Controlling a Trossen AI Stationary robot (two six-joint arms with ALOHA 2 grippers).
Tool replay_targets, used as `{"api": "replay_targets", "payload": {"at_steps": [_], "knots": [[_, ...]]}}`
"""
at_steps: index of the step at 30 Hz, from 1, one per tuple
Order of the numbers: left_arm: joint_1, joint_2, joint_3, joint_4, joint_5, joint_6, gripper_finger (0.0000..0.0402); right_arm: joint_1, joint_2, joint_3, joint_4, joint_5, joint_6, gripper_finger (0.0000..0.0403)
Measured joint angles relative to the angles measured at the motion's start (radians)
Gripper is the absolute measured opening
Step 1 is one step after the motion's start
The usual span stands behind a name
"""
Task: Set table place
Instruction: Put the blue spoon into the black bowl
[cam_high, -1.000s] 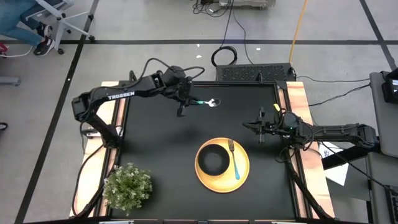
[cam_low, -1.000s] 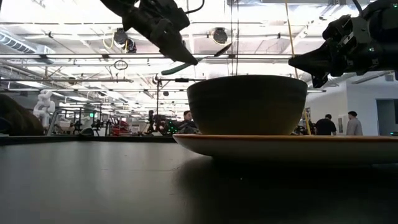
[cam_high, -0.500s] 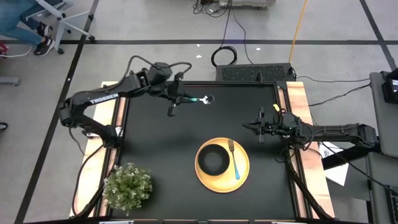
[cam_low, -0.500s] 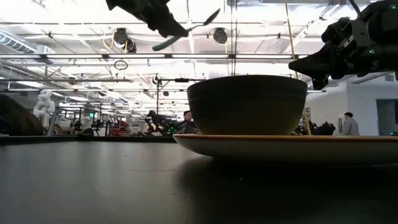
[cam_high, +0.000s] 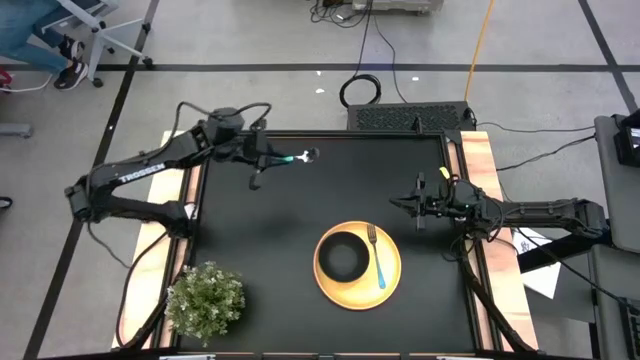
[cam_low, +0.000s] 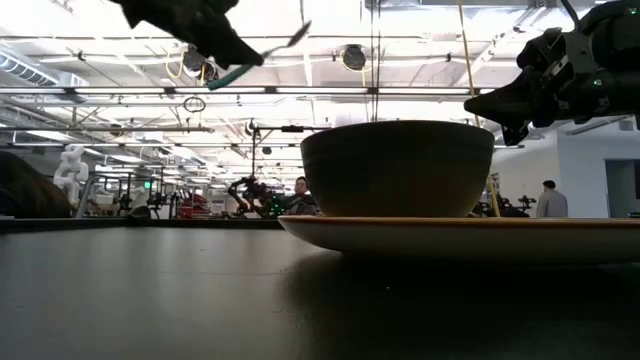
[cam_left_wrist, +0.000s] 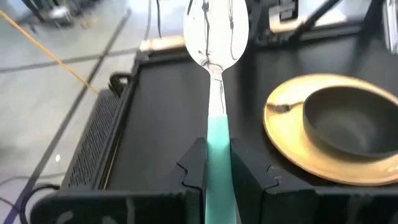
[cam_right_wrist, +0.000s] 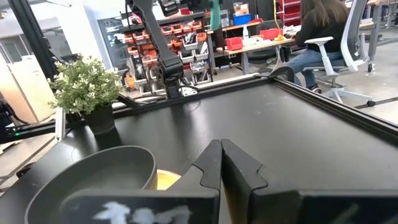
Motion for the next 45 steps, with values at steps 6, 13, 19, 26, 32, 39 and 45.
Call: {"api": "replay_targets", "payload": {"at_steps": [6,13,19,26,32,39,45], "knots": [[-0.013,-0.155,-0.178,0.177,0.032,-0.088,0.0048,0.000,0.000,0.000,0.003,0.000,0.000,0.0000],[-0.052,-0.238,-0.303,0.256,0.029,-0.149,0.0048,0.000,0.000,0.000,0.016,0.000,0.002,0.0000],[-0.074,-0.275,-0.339,0.284,0.003,-0.139,0.0048,0.000,0.000,0.000,0.016,0.000,0.003,0.0000],[-0.082,-0.348,-0.399,0.294,-0.034,-0.137,0.0048,0.000,0.000,0.000,0.015,0.000,0.010,0.0000],[-0.084,-0.356,-0.509,0.433,0.127,-0.136,0.0048,0.000,0.000,0.000,0.014,0.000,0.010,0.0000],[-0.106,-0.356,-0.641,0.621,0.217,-0.161,0.0048,0.000,0.000,0.000,0.014,0.000,0.010,0.0000],[-0.131,-0.356,-0.684,0.677,0.216,-0.173,0.0049,0.000,0.000,0.000,0.014,0.000,0.010,0.0000]]}}
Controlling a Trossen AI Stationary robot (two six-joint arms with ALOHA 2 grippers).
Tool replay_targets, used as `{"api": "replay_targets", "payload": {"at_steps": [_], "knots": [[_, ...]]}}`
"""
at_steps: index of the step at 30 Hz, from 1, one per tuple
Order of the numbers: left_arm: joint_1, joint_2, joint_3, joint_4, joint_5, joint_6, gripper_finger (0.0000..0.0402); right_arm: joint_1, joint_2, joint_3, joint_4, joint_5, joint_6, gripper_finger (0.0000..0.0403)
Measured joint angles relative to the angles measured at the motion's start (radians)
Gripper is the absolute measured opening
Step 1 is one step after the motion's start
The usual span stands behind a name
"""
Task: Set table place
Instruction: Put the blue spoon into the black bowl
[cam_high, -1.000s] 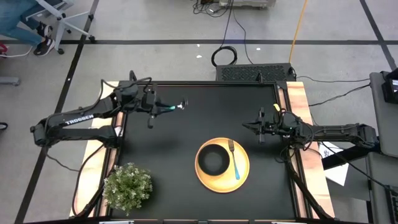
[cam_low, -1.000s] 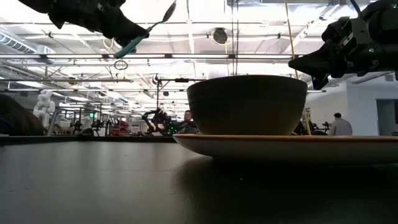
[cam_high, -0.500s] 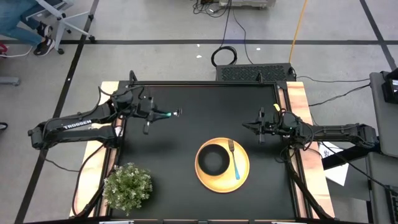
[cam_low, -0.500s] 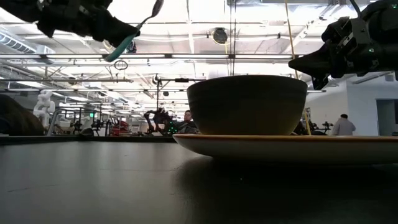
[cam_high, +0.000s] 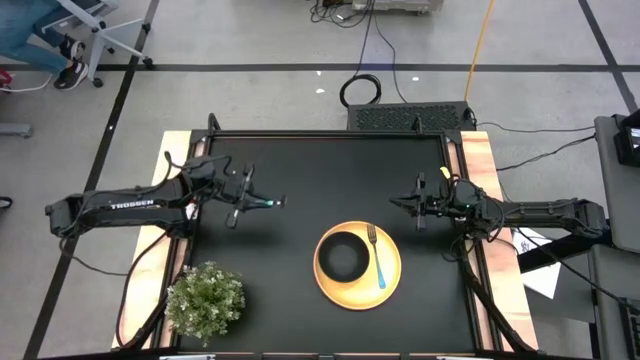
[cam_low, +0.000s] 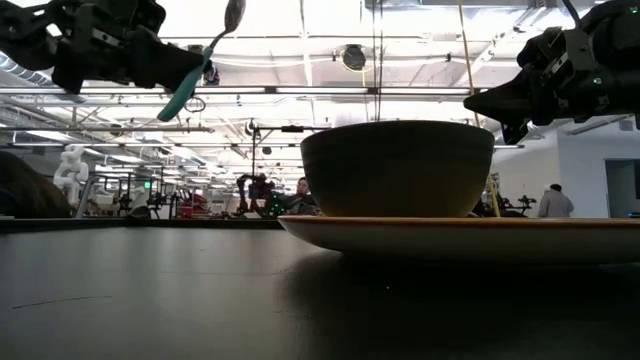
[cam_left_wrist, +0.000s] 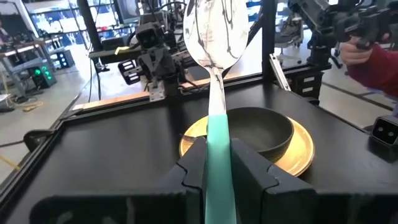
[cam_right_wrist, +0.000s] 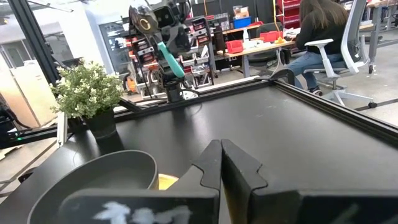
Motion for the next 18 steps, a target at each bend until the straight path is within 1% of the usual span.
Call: {"api": "replay_targets", "payload": {"at_steps": [7,11,16,18], "knots": [[-0.057,0.001,-0.042,0.074,-0.010,-0.017,0.0048,0.000,0.000,0.000,0.000,0.000,0.000,0.0000],[-0.098,0.012,-0.043,0.076,-0.017,-0.021,0.0048,0.000,0.000,0.000,0.009,0.000,0.000,0.0000],[-0.162,0.052,-0.043,0.082,-0.101,-0.026,0.0048,0.000,0.000,0.000,0.015,0.000,0.000,0.0000],[-0.187,0.080,-0.043,0.113,-0.126,-0.025,0.0048,0.000,0.000,0.000,0.015,0.000,0.000,0.0000]]}}
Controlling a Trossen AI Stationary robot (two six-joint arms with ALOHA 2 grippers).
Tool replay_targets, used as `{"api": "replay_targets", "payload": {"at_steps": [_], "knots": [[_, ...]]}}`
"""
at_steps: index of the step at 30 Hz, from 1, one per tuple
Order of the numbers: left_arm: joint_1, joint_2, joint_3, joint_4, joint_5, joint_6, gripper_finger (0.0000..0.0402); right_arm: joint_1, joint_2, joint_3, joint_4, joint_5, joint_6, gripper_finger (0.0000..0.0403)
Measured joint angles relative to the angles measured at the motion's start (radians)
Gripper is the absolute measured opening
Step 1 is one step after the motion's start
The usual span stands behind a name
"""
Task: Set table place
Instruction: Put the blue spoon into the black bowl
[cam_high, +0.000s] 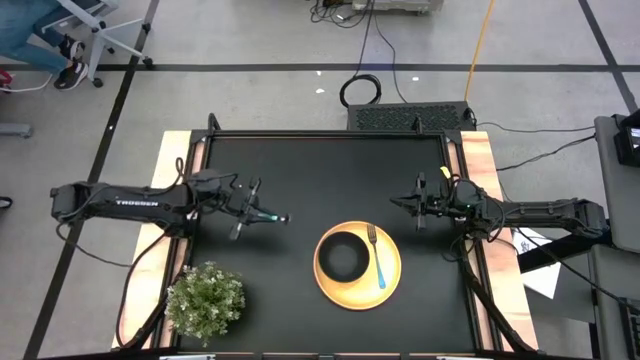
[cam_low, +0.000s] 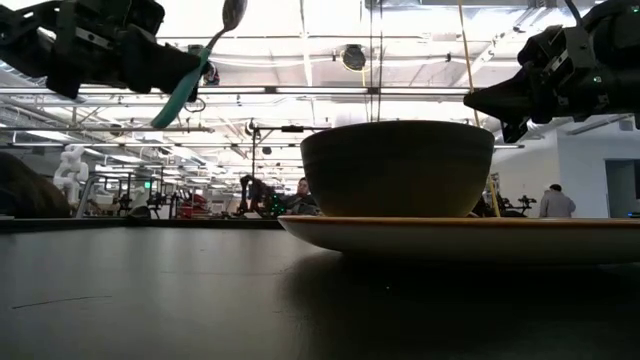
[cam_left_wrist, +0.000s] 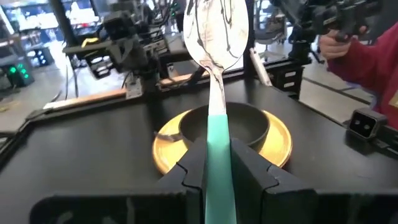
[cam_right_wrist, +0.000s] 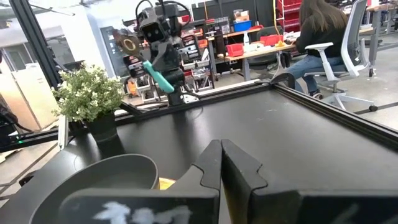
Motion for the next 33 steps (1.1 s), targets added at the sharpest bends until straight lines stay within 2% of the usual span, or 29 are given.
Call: {"api": "replay_targets", "payload": {"at_steps": [5,11,15,18,22,29,33], "knots": [[-0.058,0.084,0.000,0.102,0.000,0.026,0.0048,0.000,0.000,0.000,0.000,0.000,0.001,0.0000],[-0.069,0.162,0.000,0.176,-0.009,0.013,0.0048,0.000,0.000,0.000,0.000,0.000,0.005,0.0000],[-0.068,0.199,0.007,0.214,-0.017,-0.043,0.0048,0.000,0.000,0.000,0.000,0.000,0.004,0.0000],[-0.065,0.227,0.057,0.199,-0.088,-0.162,0.0048,0.000,0.000,0.000,0.000,0.000,0.003,0.0000],[-0.071,0.269,0.184,0.014,-0.096,-0.192,0.0048,0.000,0.000,0.000,0.000,0.000,0.000,0.0000],[-0.104,0.378,0.459,-0.394,-0.116,-0.106,0.0048,0.000,0.002,0.000,-0.004,0.001,-0.003,0.0000],[-0.117,0.438,0.588,-0.543,-0.134,-0.078,0.0048,0.000,0.007,0.000,-0.010,0.001,-0.007,0.0000]]}}
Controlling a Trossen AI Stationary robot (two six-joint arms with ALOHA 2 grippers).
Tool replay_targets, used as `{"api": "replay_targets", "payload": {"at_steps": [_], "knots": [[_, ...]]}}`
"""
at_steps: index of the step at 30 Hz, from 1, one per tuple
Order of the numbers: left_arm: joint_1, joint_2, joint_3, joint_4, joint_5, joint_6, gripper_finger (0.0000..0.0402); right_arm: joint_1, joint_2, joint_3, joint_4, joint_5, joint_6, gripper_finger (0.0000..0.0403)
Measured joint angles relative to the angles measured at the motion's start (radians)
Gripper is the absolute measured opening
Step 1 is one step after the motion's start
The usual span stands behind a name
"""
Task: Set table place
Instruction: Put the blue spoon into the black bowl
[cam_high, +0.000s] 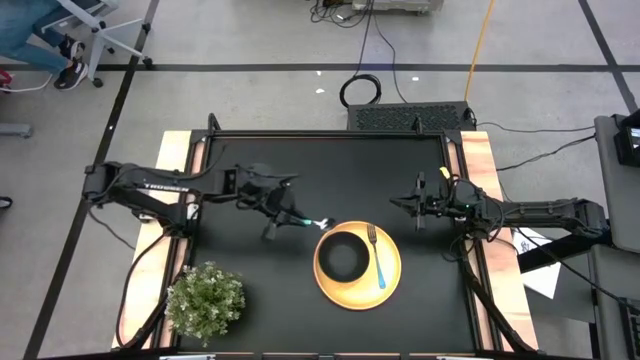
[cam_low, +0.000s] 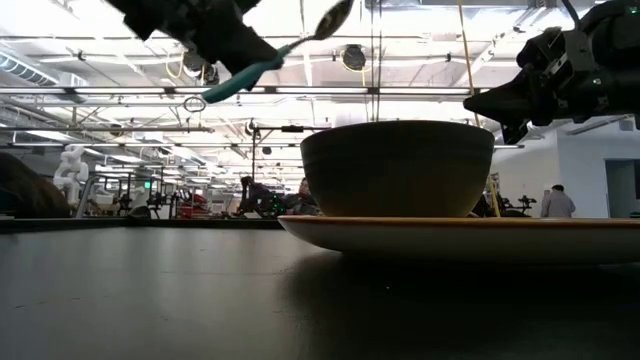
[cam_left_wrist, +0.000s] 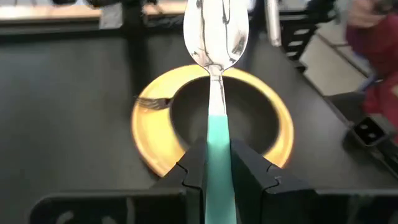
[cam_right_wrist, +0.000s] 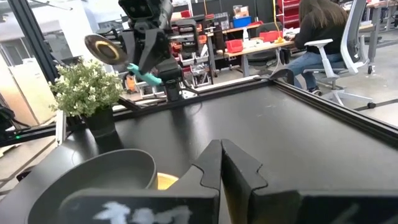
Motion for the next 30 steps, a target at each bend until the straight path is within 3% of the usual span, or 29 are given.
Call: {"api": "replay_targets", "payload": {"at_steps": [8,21,30], "knots": [[0.000,0.108,0.146,-0.137,-0.007,0.039,0.0048,0.000,0.001,0.000,0.002,0.000,0.000,0.0000],[-0.001,0.155,0.153,-0.135,-0.044,0.077,0.0048,0.000,0.001,0.000,0.002,0.000,0.000,0.0000],[-0.029,0.240,0.386,-0.464,-0.136,0.115,0.0048,0.000,0.001,0.000,0.013,0.001,0.000,0.0000]]}}
